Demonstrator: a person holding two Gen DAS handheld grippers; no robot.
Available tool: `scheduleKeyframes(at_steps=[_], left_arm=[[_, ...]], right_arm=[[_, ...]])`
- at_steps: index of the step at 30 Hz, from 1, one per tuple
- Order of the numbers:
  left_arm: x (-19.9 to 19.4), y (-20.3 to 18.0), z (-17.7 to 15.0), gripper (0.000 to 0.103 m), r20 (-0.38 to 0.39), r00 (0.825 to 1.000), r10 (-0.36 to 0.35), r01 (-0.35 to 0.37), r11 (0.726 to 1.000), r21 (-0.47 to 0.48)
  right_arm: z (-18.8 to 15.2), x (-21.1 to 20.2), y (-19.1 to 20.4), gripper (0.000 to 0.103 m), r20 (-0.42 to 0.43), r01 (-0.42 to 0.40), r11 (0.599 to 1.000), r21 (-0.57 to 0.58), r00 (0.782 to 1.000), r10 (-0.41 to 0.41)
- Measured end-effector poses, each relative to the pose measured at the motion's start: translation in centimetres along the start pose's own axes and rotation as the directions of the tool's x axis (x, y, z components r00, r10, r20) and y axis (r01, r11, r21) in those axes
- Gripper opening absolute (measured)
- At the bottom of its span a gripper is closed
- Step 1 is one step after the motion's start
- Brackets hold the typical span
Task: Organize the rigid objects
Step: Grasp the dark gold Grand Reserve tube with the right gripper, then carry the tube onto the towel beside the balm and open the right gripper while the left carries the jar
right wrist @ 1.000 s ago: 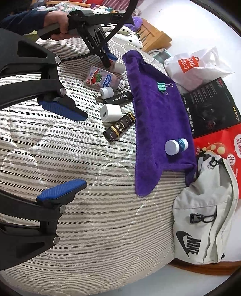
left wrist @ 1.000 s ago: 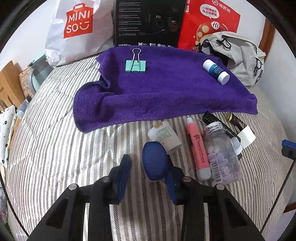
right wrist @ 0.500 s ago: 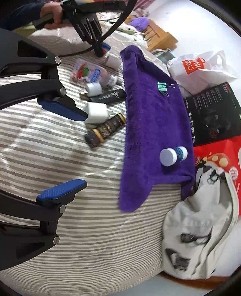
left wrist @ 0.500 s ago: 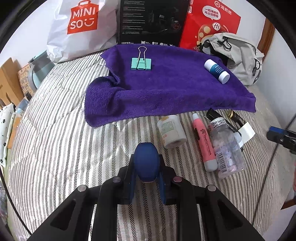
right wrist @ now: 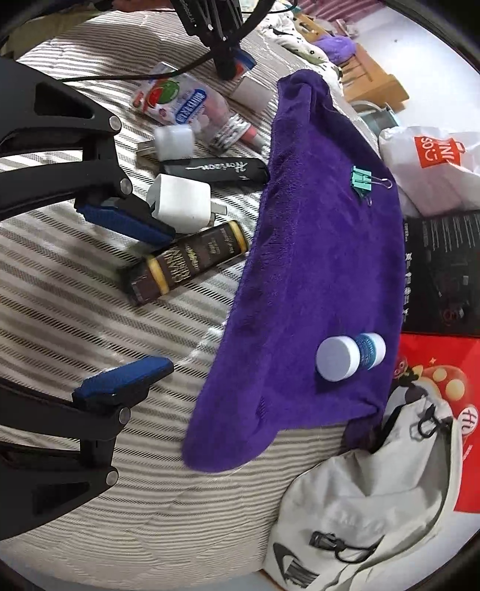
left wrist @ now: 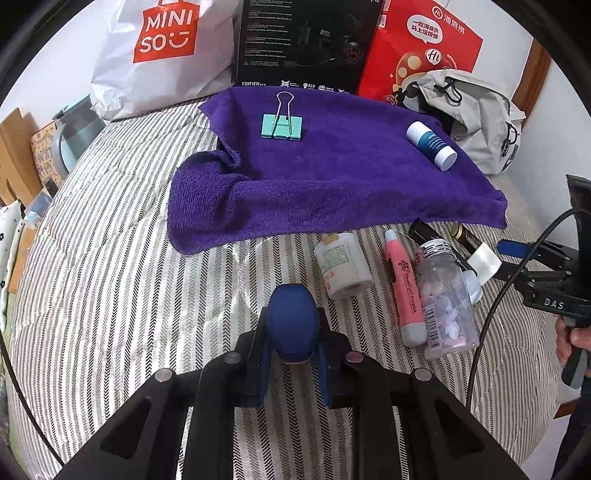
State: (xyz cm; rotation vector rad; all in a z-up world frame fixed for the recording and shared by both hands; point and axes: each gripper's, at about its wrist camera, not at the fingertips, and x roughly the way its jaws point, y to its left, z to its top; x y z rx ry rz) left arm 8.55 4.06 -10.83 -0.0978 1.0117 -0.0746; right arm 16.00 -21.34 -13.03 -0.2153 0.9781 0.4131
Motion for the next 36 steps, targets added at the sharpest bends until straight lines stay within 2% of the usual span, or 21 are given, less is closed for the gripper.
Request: scheduleKeyframes(at_steps=[3,5,8,13,16,19,25,28,36], left_arm=[[0.0,0.0,0.0,0.02,0.0,1.0,0.002,-0.002,1.0,0.006],[0.0,0.0,0.0,0.02,-0.001,1.0,0.004,-0.004,1.0,0.007],[0.0,0.0,0.0,0.02,-0.001,1.0,0.011,-0.011,1.0,0.009],[0.0,-0.2,-0.1,0.02,0.004,1.0,0.017,-0.017,1.0,0.009],[0.0,-0.2,-0.2,0.02,0.006,1.0,0.019,-0.019,1.0,0.009],[0.0,-0.2,-0.2,0.02,0.009,1.0,0.023,-0.024,1.0,0.012],[-0.1,-0.2,-0.3,0.02,0.01,1.0,0.023,-0.023,1.0,0.008],[0.0,-0.1,-0.3,0.02,0.012,1.0,0.023,-0.023,1.0,0.004],[0.0,-0.3,-0.3,0.02,0.008,0.999,0.033,-0.033,0.999,0.023]], right_arm=[[0.3,0.1,0.3,0.058,0.026,-0.002,1.0,-0.024,1.0,0.003],[0.3,0.0,0.6,0.046,0.039,-0.016,0.999,-0.036,0.999,0.017],[0.3,-0.1,1.0,0.032,0.04,-0.027,0.998,-0.052,0.999,0.029],[-0.8,-1.0,0.1,0.025,0.017,-0.046,0.999,-0.021,0.999,0.047],[-2.3,-2.1,-0.9,0.024,-0.02,-0.051,0.998,0.032,0.998,0.051],[-3.3,-2.7,-0.8,0.024,-0.038,-0.042,0.999,0.028,0.998,0.043],[-2.5,-2.0,-0.5,0.026,-0.012,-0.015,0.999,0.037,1.0,0.016],[-2.1,-1.7,0.0,0.026,-0.008,0.009,1.0,0.004,1.0,-0.009],[-2.2,-1.9,0.2,0.025,-0.029,0.018,1.0,-0.003,0.999,-0.018]])
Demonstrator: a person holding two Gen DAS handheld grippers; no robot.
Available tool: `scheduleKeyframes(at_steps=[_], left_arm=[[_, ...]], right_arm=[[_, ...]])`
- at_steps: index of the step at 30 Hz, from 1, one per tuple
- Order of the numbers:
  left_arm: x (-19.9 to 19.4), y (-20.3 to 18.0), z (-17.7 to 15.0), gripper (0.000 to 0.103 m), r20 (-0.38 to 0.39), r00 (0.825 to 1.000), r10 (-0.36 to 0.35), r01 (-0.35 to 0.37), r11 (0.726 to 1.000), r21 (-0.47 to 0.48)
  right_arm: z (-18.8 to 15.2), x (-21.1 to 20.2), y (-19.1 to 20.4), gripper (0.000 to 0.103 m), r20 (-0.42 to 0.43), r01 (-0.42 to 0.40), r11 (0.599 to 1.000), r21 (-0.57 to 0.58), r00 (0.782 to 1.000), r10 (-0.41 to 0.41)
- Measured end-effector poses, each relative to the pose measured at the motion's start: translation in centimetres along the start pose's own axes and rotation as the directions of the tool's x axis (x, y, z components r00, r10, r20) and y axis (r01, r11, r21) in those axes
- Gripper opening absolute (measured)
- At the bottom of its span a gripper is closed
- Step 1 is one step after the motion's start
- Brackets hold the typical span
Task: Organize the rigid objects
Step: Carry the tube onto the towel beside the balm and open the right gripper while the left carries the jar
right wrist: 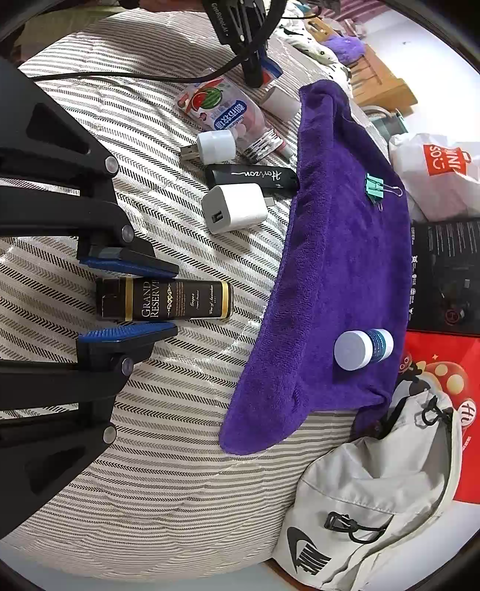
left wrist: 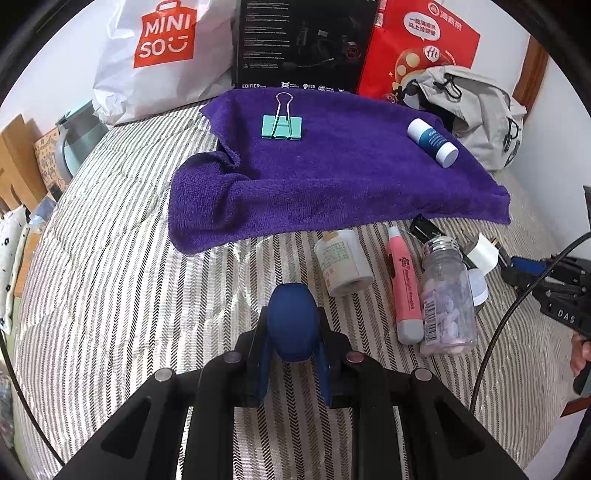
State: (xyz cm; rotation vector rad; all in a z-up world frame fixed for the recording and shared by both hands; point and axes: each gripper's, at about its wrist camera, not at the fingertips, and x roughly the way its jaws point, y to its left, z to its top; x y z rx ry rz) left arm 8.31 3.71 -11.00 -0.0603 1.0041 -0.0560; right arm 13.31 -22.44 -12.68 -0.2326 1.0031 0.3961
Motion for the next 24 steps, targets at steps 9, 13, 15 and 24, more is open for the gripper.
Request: scheduleKeyframes(at_steps=[9,13,15,24], left_arm=[[0.3,-0.4,0.2,0.02,0.017,1.0,0.019,-0.019,1.0,0.015],[0.1,-0.2,0.2,0.02,0.002,1.0,0.006,-0.006,1.0,0.002],[-0.2,0.0,0.1,0.019,0.001,1.0,0.003,-0.003,1.0,-0.004],[-2.3,0.6,1.1,0.019,0.033,0.999,-0.023,0.024,0.999,-0.026]], right_arm=[[-0.1,0.0,-0.1,0.025,0.016,-0.015,1.0,0.005,1.0,0.015],[-0.2,-0.2,-0.7,0.024,-0.001,-0.049,0.998,0.035,0.999,0.049],[-0.3,-0.4,-0.8,0.023,-0.002,-0.056,0.997,0.045,0.998,0.056],[-0.4,-2.7,-1.3,0.023,0.029,-0.074,0.995,0.061,0.997,0.072]])
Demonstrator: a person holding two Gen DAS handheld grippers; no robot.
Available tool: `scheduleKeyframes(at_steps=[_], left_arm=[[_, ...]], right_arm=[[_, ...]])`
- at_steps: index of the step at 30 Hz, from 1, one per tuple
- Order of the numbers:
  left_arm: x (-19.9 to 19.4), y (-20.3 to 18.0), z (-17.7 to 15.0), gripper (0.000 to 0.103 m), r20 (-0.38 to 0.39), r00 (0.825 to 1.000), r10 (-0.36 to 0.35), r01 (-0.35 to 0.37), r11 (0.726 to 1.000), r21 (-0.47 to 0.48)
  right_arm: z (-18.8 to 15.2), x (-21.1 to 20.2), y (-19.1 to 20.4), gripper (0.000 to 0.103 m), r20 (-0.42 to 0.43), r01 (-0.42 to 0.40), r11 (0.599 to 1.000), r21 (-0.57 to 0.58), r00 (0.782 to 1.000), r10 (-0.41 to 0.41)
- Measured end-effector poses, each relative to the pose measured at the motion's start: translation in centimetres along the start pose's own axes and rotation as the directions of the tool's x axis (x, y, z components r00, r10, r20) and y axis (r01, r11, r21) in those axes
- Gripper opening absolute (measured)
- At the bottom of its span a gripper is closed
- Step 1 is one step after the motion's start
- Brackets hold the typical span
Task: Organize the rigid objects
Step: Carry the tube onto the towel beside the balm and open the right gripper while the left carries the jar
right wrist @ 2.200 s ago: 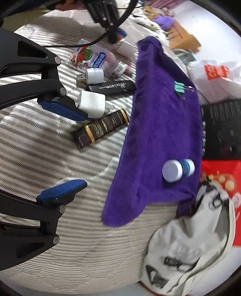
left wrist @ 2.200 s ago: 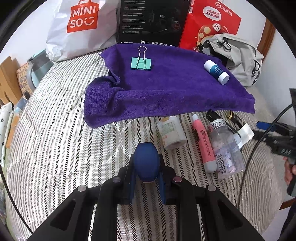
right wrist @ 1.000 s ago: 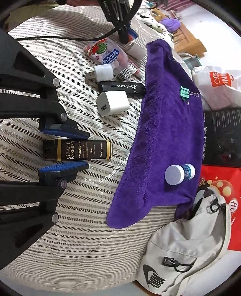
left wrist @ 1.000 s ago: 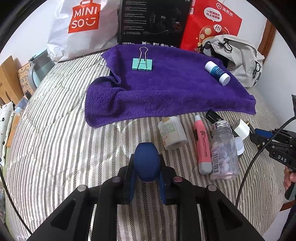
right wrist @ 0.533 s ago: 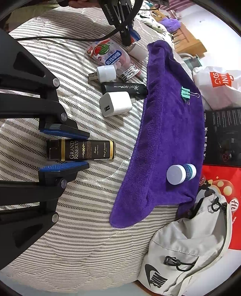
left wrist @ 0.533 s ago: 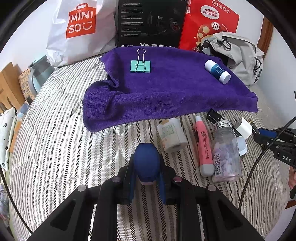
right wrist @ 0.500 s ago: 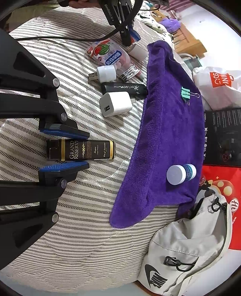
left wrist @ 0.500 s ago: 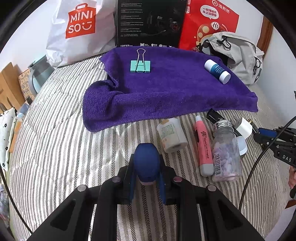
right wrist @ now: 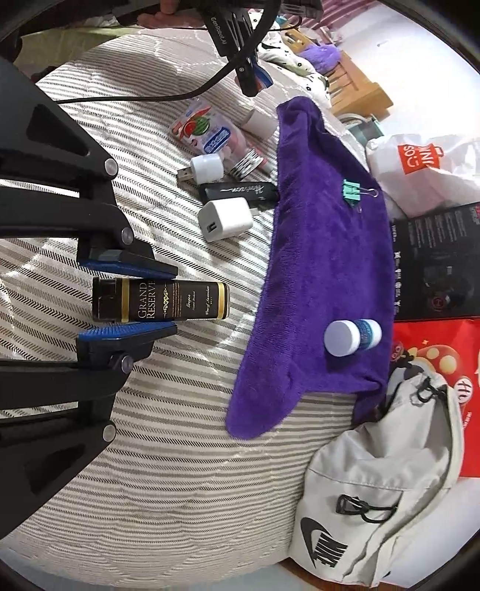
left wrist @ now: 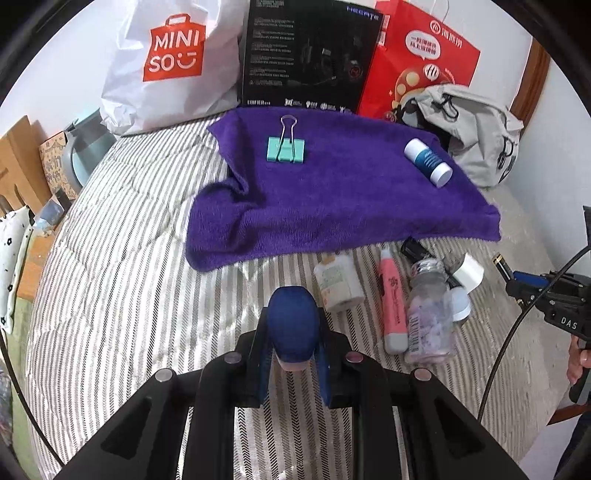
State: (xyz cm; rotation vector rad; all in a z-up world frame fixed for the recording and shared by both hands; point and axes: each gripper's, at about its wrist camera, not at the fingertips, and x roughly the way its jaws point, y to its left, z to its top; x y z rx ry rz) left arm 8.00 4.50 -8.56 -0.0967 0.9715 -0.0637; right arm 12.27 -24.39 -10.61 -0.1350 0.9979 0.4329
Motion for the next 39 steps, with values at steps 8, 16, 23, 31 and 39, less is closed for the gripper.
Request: scheduleKeyframes(at_steps=[8,16,23,31,39], left_arm=[[-1.2,0.1,1.9,0.019,0.025,1.0,-0.015,0.015,1.0,-0.002],[-1.5,0.4,5.0,0.019,0.049,0.999,-0.022,0.022,1.0,0.001],[-0.1,0.6,8.1,0.019,0.052,0.998,-0.032,0.031,0.999,0.008],[2.9,1.1,10.4,0.019,0.029,0.999,-0.032,0.031,0.999,0.007],[5.8,1.0,11.9,0.019,0.0,0.999,-0.044,0.044,0.999,0.001]], right_arm=[[1.5,-2.0,0.0,0.023,0.043,-0.025,1.0,-0.004,0.999,0.025],[4.8,-2.4,-0.3,0.023,0.077,-0.042,0.999,-0.01,0.996,0.042],[8.5,-0.9,-0.9,0.023,0.082,-0.033,0.999,-0.023,0.996,0.035],[11.6,3.3,-1.0,0.023,0.027,-0.023,0.997,-0.069,0.999,0.025],[12.5,6.1,-0.8,0.023,-0.027,-0.033,0.994,-0.104,0.999,0.03]])
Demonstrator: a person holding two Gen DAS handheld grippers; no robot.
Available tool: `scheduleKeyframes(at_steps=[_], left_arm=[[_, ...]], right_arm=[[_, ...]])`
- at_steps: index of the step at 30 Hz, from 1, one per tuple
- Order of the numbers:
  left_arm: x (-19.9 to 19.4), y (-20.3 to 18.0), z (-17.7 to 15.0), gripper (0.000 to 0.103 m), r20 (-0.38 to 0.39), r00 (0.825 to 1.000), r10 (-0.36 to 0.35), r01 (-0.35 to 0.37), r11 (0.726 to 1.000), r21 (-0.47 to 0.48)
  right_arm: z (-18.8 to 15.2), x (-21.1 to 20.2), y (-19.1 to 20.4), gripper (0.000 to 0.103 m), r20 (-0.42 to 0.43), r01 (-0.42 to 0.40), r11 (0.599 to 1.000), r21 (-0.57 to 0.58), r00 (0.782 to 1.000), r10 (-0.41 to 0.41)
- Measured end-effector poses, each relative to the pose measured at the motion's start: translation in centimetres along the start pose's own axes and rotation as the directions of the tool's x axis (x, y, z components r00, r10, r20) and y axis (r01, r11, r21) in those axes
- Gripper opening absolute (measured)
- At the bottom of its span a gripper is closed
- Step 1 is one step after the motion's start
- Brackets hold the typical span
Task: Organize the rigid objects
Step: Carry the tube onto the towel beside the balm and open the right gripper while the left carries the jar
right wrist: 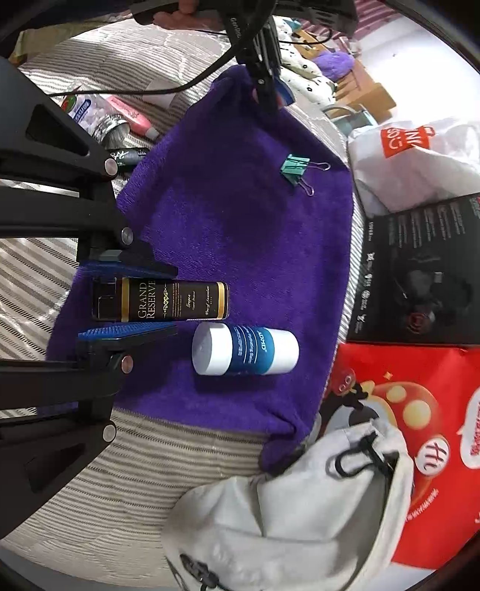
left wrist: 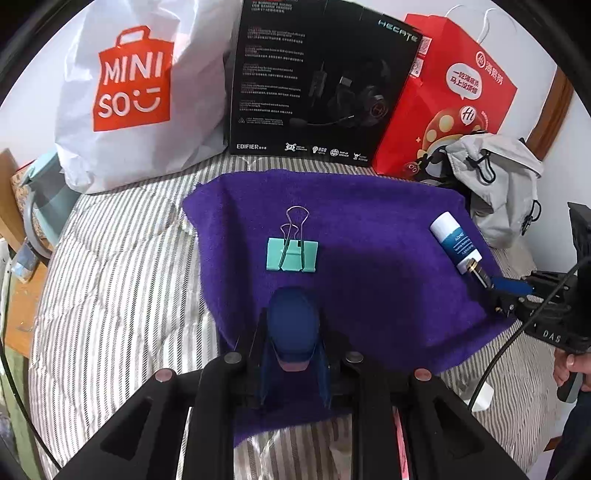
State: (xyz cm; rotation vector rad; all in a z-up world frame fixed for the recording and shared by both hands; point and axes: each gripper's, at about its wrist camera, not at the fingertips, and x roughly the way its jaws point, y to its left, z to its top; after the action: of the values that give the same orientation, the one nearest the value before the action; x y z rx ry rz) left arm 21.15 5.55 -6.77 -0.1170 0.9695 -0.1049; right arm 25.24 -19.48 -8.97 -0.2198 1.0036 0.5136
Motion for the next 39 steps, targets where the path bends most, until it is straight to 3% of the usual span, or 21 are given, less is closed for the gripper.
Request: scheduleKeyframes(at_steps=[13,20,24,28,34,39], left_arm=[[3.1,0.0,0.6,0.019,-0.037,0.999,0.016,-0.015,1.0,0.022],[4.7,-0.6,1.2,0.019,-0.047,0.998,0.037,-0.034,0.998,0.059],[5.3,-0.8,1.0,0.019,-0.052,0.998,0.039,-0.035,0.997,0.075],[5.3,-0.9,0.9,0.02,-0.048,0.998,0.04,-0.036,0.996,0.079],[5.1,-1.1,0.5,0.02,-0.037,0.997,0.073,-0.069,0.992,0.102],[4.5,-0.6,0.0,0.025,-0.046,0.999,0.023,-0.021,0.998,0.054]], right_arm=[[-0.1,2.7,-0.6,0.023,-0.052,0.021,1.0,-0.003,0.998,-0.022],[-0.3,2.8,-0.9,0.024,-0.035,0.005,1.0,0.005,0.999,-0.005],[-0.5,2.6,-1.1,0.029,-0.04,-0.013,1.0,0.01,0.999,0.013],[-0.8,2.2,-1.3,0.041,-0.061,-0.018,1.0,0.019,0.998,0.02],[-1.5,0.2,-1.4,0.043,-0.044,0.006,0.999,0.04,0.999,-0.004],[-2.4,-2.8,-1.4,0.043,0.001,0.005,0.997,0.081,1.0,-0.005]])
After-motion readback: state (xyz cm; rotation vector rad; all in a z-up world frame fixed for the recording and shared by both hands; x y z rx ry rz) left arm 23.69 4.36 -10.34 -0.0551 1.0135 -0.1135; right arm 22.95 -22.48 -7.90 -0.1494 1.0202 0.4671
